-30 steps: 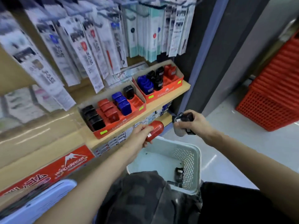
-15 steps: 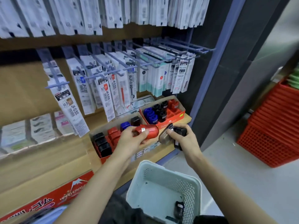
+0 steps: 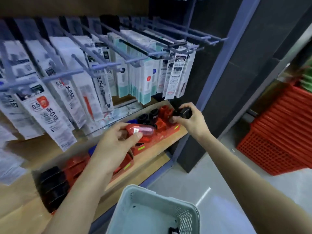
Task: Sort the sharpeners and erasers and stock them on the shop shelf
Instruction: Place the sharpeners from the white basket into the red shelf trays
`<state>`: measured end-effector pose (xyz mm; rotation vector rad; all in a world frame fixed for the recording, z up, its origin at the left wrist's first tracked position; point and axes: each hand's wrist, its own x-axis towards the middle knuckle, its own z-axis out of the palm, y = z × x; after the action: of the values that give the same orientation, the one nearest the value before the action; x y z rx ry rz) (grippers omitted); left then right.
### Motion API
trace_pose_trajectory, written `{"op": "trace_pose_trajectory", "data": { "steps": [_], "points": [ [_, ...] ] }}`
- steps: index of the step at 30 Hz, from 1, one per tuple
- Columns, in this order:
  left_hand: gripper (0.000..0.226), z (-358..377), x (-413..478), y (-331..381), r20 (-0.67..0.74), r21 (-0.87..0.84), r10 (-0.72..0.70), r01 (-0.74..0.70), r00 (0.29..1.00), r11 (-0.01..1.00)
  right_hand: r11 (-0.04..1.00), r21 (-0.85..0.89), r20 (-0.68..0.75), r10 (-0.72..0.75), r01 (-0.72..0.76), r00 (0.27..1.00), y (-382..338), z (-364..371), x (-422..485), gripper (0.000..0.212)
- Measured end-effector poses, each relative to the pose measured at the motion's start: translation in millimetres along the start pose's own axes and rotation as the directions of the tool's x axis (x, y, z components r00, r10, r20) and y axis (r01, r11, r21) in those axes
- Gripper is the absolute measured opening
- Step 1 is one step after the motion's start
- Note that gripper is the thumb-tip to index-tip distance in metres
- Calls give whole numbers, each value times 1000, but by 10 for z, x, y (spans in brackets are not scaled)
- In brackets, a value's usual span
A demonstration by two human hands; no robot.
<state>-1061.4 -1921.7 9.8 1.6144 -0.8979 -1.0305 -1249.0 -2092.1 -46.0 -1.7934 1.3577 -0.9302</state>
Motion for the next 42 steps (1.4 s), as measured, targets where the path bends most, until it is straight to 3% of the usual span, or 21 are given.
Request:
{"op": "trace_pose_trajectory", "data": {
  "steps": [4, 12, 14, 16, 18, 19, 21, 23, 25, 28, 34, 37, 39, 42],
  "points": [
    [21, 26, 84, -14, -20, 8, -29, 29, 999, 1000, 947, -306, 171, -46, 97, 984, 170, 33, 213, 35],
    [24, 137, 159, -46, -27, 8, -48, 49, 998, 999, 930, -353, 259, -5, 99, 966, 287, 8, 305, 46],
    [25, 165, 168, -59, -26, 10, -51, 51, 998, 999, 947, -313, 224, 1, 71, 974, 268, -7, 256, 54],
    [25, 182, 175, -63, -36, 16, -53, 54, 998, 998, 972, -232, 85, -17, 37, 996, 236, -11, 145, 51],
    [28, 188, 178, -63, -44, 24, -51, 52, 998, 998, 998, -43, -55, 44, -46, 998, 178, 8, 6, 40],
    [29, 189, 180, -65, -44, 21, -52, 53, 998, 998, 991, 81, -59, 110, -105, 992, 148, 29, -50, 37],
    [32, 190, 186, -62, -50, 13, -56, 57, 997, 998, 920, 319, 66, 220, -229, 973, 86, 86, -143, 34],
    [32, 185, 194, -56, -66, 12, -59, 60, 996, 998, 835, 449, 217, 243, -318, 945, 49, 152, -199, 31],
    [30, 178, 201, -51, -81, -4, -63, 63, 995, 998, 812, 477, 286, 218, -336, 933, 20, 192, -240, 36],
    [27, 172, 202, -44, -81, -13, -58, 57, 995, 998, 819, 505, 271, 150, -273, 951, 29, 235, -283, 41],
    [22, 91, 226, -35, -92, 5, -54, 55, 994, 998, 941, 319, 107, 88, -118, 990, 88, 263, -254, 39],
    [21, 33, 235, -31, -116, 0, -64, 64, 991, 998, 937, 339, 46, 79, -90, 996, -22, 270, -146, 38],
    [23, -22, 239, -36, -136, 4, -64, 65, 989, 998, 935, 337, 72, 95, -114, 993, -84, 322, -130, 40],
    [23, -172, 266, -80, -215, 38, -51, 61, 975, 997, 944, 305, 230, 54, -125, 972, -246, 494, -300, 46]
  ]
}}
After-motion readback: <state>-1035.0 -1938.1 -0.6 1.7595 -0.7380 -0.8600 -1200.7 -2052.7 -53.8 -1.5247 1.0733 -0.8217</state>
